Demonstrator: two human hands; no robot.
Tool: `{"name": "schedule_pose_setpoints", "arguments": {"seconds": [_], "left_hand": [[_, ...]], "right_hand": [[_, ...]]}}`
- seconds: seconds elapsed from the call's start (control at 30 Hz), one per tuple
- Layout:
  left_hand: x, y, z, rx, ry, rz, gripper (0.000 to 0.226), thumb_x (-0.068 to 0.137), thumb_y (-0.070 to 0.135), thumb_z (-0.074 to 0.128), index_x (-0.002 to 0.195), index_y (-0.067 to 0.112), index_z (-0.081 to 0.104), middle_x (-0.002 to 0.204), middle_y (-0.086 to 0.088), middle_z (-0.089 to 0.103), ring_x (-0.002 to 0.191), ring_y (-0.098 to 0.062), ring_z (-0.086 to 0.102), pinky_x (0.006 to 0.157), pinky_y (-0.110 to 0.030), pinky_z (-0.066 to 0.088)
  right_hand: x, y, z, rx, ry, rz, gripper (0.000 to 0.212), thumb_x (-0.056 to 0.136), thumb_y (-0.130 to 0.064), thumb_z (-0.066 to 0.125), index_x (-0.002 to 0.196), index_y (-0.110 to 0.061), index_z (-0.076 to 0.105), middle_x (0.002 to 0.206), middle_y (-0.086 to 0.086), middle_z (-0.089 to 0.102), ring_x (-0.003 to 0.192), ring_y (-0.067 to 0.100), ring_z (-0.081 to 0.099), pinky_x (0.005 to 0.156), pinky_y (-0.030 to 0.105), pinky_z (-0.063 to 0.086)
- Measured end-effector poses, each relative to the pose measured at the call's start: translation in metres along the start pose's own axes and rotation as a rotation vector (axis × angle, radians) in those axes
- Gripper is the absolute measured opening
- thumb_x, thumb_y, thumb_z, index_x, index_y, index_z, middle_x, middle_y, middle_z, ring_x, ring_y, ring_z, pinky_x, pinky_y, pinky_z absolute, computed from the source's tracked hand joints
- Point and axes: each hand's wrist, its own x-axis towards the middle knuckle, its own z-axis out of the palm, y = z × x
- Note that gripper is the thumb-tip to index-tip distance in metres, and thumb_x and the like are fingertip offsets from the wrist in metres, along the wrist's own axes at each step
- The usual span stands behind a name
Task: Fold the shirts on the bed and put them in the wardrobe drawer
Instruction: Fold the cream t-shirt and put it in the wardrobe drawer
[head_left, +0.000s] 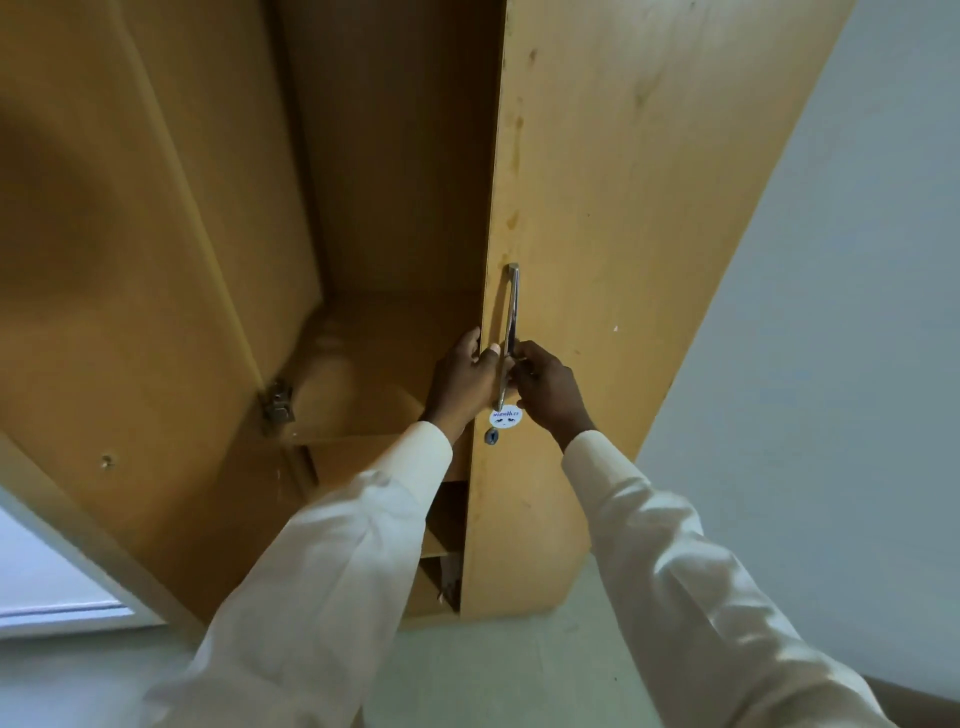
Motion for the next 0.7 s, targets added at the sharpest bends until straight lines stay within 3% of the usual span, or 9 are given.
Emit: {"name": "schedule_pose_setpoints", "arguments": {"seconds": [0.17,0.27,0.37,0.47,0.53,0.63,0.7], "left_hand": [[0.02,-0.01,0.001,-0.079,-0.005,-0.089,0.05,0.1,0.038,0.044,0.148,0.029,0.034,0.152,0.001,0.04,0.132,-0.023,0.047,0.106,-0.044,0.043],[0.014,-0.017,0.0,-0.113,-0.047,-0.106,0.051,0.1,0.039,0.045,0.149,0.031,0.031,0.155,0.001,0.035,0.136,-0.022,0.042,0.108,-0.046,0.041],[-0.015,-0.03,-0.006,-0.116,-0.075,-0.034,0.048,0.099,0.039,0.049,0.145,0.031,0.037,0.151,0.002,0.04,0.136,-0.018,0.042,0.109,-0.046,0.041],[-0.074,-0.051,-0.024,-0.108,-0.086,0.046,0.026,0.098,0.036,0.053,0.123,0.034,0.058,0.127,0.006,0.062,0.116,-0.013,0.059,0.098,-0.047,0.051],[-0.123,-0.064,-0.04,-0.177,-0.067,0.051,0.019,0.1,0.027,0.053,0.114,0.025,0.065,0.108,0.0,0.071,0.099,-0.017,0.068,0.089,-0.045,0.056],[-0.197,-0.077,-0.07,-0.213,0.016,0.066,0.017,0.099,0.02,0.055,0.105,0.011,0.068,0.091,-0.007,0.073,0.083,-0.021,0.07,0.075,-0.037,0.058],[-0.236,-0.082,-0.09,-0.194,0.102,0.072,0.019,0.094,0.028,0.059,0.09,0.014,0.07,0.076,-0.006,0.071,0.068,-0.019,0.067,0.063,-0.032,0.054]], "right_hand": [[0.012,0.004,0.004,-0.02,-0.005,-0.02,0.033,0.086,-0.05,0.038,0.111,-0.038,0.056,0.097,-0.002,0.07,0.086,0.025,0.068,0.072,0.051,0.058],[0.007,0.009,0.005,0.02,-0.01,-0.01,0.024,0.098,-0.031,0.047,0.118,-0.028,0.059,0.103,0.0,0.07,0.09,0.024,0.068,0.076,0.051,0.057],[-0.017,0.009,0.004,0.119,-0.026,0.055,0.026,0.099,-0.029,0.052,0.125,-0.025,0.056,0.107,-0.001,0.069,0.093,0.023,0.068,0.08,0.049,0.058],[-0.063,0.003,0.006,0.272,-0.038,0.098,0.025,0.099,-0.025,0.054,0.123,-0.021,0.055,0.105,0.001,0.069,0.094,0.021,0.069,0.077,0.039,0.058],[-0.097,-0.002,0.012,0.349,-0.084,0.091,0.016,0.099,-0.02,0.055,0.115,-0.019,0.06,0.102,0.004,0.07,0.089,0.02,0.07,0.075,0.038,0.055],[-0.142,-0.017,0.032,0.435,-0.208,0.069,0.014,0.099,-0.004,0.052,0.108,-0.008,0.062,0.092,0.003,0.069,0.08,0.02,0.066,0.071,0.034,0.05],[-0.166,-0.03,0.049,0.485,-0.28,0.066,0.013,0.097,-0.002,0.054,0.106,-0.005,0.064,0.09,0.005,0.069,0.08,0.019,0.064,0.07,0.03,0.05]]}}
